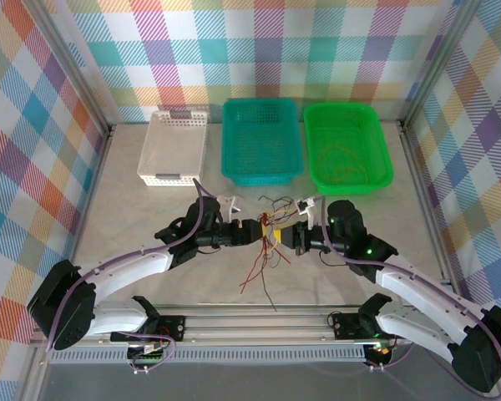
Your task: Untangle the cables
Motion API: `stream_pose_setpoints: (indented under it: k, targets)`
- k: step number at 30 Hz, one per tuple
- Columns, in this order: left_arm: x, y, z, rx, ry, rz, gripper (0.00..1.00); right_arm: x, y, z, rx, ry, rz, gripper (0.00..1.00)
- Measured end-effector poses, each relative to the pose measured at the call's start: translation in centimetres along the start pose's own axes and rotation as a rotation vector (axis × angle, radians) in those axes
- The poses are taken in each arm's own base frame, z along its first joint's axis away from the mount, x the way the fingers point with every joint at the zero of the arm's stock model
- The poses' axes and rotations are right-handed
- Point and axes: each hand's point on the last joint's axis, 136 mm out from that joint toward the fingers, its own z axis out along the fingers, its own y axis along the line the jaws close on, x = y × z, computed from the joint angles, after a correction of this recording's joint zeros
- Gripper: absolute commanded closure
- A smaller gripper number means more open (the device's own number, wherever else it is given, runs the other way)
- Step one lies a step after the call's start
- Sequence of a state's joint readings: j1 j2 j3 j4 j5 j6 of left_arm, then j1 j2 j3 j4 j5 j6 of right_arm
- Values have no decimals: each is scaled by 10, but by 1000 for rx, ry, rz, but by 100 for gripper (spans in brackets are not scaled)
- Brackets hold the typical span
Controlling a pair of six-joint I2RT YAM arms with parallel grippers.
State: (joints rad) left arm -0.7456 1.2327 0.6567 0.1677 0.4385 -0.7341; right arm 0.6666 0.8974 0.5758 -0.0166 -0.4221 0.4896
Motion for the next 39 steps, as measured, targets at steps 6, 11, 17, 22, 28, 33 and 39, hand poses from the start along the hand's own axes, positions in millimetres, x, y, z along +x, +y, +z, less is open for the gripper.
stream_pose_setpoints:
  k: [6,11,17,22,28,33,39]
  targets:
    - [4,-9,2,29,9,15,43,0,-1,4,-7,8,6,100]
    - [8,-10,8,37,24,21,59,0,1,4,-15,8,4,100]
    - [14,-5,14,23,44,16,86,0,1,3,-16,6,2,100]
    - [14,-3,13,7,38,38,100,0,2,1,-12,4,-1,100]
    - [15,2,1,-41,31,72,100,-3,-3,-9,46,-27,-30,100]
    - [22,15,-7,-113,52,99,100,-11,-15,-20,143,-63,-54,100]
    - [27,25,-12,-187,92,126,100,-32,-35,-39,264,-139,-53,100]
